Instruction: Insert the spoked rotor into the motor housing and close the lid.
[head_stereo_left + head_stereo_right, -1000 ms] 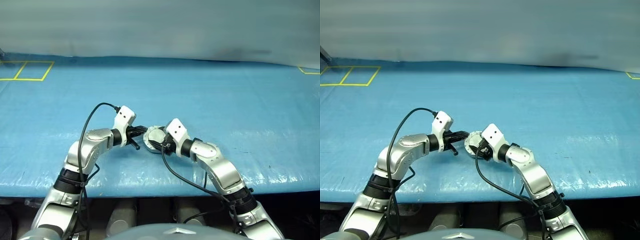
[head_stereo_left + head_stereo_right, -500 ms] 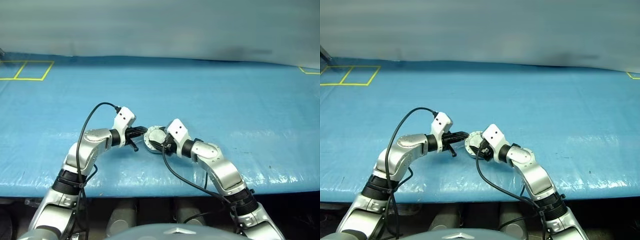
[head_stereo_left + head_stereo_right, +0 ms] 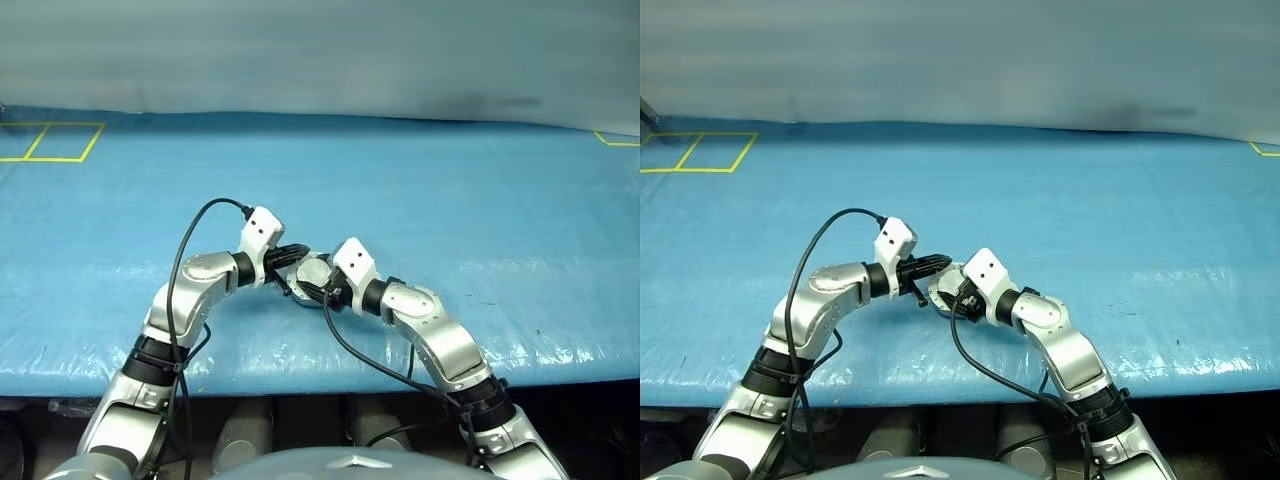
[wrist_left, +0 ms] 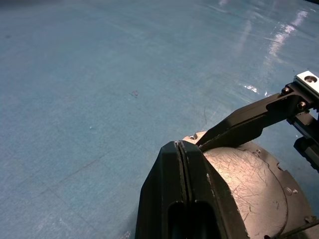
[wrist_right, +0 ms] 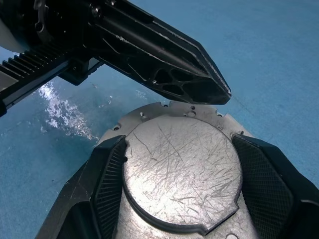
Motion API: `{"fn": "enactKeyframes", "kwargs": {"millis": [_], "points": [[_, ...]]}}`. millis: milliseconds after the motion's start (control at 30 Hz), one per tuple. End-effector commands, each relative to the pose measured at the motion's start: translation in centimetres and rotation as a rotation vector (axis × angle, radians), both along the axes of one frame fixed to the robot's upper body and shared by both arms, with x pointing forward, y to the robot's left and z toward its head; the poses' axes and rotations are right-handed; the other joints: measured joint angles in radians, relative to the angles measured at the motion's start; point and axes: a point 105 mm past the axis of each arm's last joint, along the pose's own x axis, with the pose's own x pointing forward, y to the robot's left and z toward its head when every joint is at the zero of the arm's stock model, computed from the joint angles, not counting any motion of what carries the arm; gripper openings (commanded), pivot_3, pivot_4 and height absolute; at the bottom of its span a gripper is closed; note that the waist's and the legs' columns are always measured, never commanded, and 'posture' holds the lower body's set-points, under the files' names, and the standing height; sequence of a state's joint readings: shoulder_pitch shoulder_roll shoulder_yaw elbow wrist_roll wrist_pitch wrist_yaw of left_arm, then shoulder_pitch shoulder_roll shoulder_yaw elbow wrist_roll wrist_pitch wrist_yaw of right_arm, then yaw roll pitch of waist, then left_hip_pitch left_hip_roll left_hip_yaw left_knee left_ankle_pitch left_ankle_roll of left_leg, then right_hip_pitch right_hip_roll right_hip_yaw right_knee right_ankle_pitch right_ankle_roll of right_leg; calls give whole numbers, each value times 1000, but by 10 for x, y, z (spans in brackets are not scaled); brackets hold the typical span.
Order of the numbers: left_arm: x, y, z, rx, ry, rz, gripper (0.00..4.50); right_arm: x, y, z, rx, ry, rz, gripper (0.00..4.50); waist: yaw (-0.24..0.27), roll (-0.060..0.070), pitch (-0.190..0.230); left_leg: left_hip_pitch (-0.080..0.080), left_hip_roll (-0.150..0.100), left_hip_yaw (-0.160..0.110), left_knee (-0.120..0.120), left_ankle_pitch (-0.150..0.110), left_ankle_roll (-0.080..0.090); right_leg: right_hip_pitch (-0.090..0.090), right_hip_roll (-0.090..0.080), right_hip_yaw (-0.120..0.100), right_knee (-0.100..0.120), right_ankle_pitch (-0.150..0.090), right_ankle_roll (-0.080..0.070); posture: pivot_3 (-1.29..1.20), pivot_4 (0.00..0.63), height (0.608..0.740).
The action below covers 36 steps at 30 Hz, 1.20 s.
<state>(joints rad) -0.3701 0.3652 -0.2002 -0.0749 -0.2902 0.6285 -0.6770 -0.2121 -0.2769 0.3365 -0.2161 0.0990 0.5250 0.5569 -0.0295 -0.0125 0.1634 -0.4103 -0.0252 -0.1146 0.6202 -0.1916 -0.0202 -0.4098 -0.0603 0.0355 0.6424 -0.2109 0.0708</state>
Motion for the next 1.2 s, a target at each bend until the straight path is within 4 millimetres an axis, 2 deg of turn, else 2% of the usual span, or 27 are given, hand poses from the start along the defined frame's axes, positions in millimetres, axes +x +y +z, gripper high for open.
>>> {"fn": "enactKeyframes", "kwargs": {"millis": [33, 267, 467, 567, 633, 767, 967, 1067, 1200], "points": [[2, 3, -3, 25, 2, 14, 0, -3, -2, -8, -16, 33, -5, 3040, 0, 0, 0, 0, 0, 0, 0, 0, 0, 0, 0, 0, 0, 0, 0, 0, 150, 740], [0, 5, -15, 68, 37, 13, 0, -3, -3, -9, -20, 37, -8, 3040, -1, 0, 0, 0, 0, 0, 0, 0, 0, 0, 0, 0, 0, 0, 0, 0, 150, 740], [-8, -1, -14, 48, 57, -42, 0, -7, -1, -10, -4, 64, 15, 3040, 0, 0, 0, 1, 0, 0, 0, 0, 0, 1, 0, 0, 0, 0, 0, 0, 150, 740], [-9, -2, -16, 52, 61, -51, 0, -10, -2, -10, 2, 75, 19, 4065, -1, 0, 0, 0, 0, 0, 0, 0, 0, 1, 0, 0, 0, 0, 0, 0, 150, 740], [-10, -3, -16, 54, 62, -57, 0, -9, -7, -10, -4, 64, -11, 4470, 0, 0, 0, 1, 0, 0, 0, 0, 0, 1, 0, 0, 0, 0, 0, 0, 150, 740], [-11, -4, -15, 54, 60, -60, 0, -17, -22, -9, 24, 78, -58, 4470, 3, 0, 0, 0, 0, 0, 0, 0, 0, 1, 0, 0, 0, 0, 0, 0, 150, 740], [-11, -3, -15, 52, 61, -60, 0, -38, -50, 4, 101, 96, -153, 4470, 5, 0, 0, 0, 0, 0, 0, 0, 0, 0, 0, 0, 0, 0, 0, 0, 150, 740], [-12, -4, -16, 50, 64, -69, 0, -49, -55, 7, 172, 151, -175, 4470, 5, 0, 0, 0, 0, 0, 0, 0, 0, 0, 0, 0, 0, 0, 0, 0, 150, 740], [-12, -6, -16, 47, 64, -74, 0, -52, -61, 5, 331, 268, -272, 4470, 6, 0, 0, 0, 0, 0, 0, 0, 0, 0, 0, 0, 0, 0, 0, 0, 150, 740]]}}
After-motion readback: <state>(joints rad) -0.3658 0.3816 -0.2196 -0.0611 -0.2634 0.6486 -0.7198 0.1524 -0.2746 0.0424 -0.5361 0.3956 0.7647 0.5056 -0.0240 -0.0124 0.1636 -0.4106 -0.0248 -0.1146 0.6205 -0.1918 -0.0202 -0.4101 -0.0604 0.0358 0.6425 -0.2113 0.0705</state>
